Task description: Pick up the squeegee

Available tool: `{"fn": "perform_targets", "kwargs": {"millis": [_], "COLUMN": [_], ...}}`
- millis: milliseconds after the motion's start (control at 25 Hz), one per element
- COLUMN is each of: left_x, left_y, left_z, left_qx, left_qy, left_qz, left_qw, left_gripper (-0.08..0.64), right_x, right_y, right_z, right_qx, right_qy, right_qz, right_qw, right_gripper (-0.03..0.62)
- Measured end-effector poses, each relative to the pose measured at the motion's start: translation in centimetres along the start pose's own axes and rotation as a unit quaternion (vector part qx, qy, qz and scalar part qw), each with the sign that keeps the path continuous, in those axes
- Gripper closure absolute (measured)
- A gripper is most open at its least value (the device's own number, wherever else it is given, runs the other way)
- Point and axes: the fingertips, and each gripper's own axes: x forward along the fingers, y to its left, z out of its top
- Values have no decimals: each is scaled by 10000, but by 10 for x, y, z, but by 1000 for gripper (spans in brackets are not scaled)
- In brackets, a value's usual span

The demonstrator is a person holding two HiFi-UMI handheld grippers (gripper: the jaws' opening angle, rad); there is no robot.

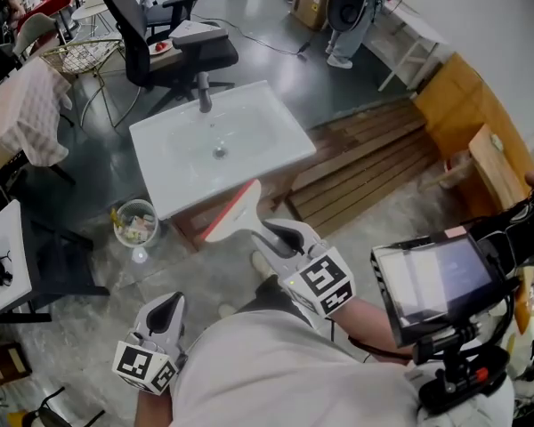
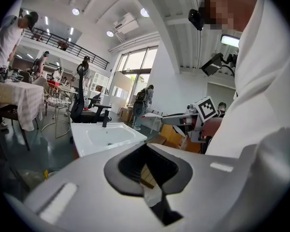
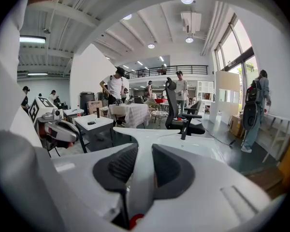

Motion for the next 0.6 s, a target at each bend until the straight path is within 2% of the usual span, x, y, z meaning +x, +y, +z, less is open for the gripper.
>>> {"fn": "perform_targets", "kwargs": {"millis": [600], "left_x": [-2], "left_y": [-1], "left_z": [-1], "left_qx": [-84], "left_qy": [-44], "left_qz": [58], "left_qw": [9999], "left_gripper": [554], "right_x": [1], "right_y": [7], "right_z": [1], "right_qx": [-97], "right_qy": [64], "right_qz": [115], "right_qw": [9999], "right_gripper": [492]}}
